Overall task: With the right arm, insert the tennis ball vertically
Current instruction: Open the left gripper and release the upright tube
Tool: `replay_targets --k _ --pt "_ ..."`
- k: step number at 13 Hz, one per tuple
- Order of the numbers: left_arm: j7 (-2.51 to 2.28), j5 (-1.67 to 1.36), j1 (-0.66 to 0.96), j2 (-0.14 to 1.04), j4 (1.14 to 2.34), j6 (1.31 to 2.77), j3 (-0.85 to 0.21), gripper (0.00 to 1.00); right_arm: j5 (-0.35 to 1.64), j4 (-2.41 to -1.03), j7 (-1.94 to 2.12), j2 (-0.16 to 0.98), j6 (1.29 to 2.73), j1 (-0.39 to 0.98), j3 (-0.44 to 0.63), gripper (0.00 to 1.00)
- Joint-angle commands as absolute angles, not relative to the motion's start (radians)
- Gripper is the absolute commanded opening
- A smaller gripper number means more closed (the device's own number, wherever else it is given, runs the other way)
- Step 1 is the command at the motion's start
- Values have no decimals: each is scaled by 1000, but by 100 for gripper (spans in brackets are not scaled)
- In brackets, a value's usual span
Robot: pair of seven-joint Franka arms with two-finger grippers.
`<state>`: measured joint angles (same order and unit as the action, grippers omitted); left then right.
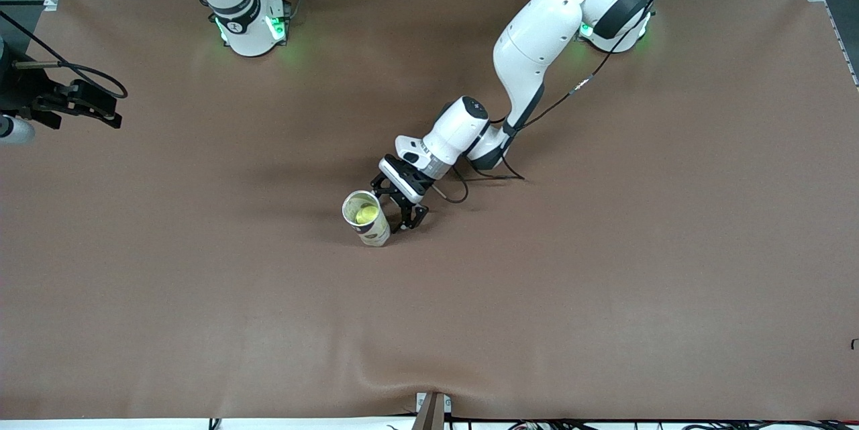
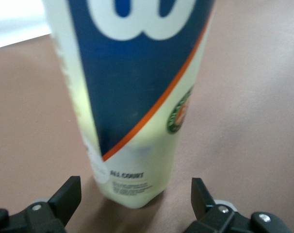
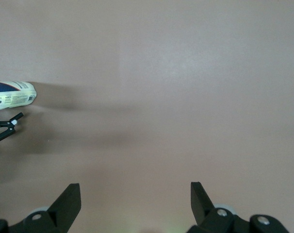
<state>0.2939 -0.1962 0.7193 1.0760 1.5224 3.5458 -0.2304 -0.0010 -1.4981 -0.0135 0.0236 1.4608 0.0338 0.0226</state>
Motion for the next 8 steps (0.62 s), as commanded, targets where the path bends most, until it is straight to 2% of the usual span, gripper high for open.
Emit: replay_targets --k 1,8 --pt "290 -221 697 971 1666 3551 -232 100 -12 -1500 32 -5 1443 -14 -2 100" --pt "275 -225 635 818 1882 3508 -232 100 -5 -1463 104 2 1408 -12 38 100"
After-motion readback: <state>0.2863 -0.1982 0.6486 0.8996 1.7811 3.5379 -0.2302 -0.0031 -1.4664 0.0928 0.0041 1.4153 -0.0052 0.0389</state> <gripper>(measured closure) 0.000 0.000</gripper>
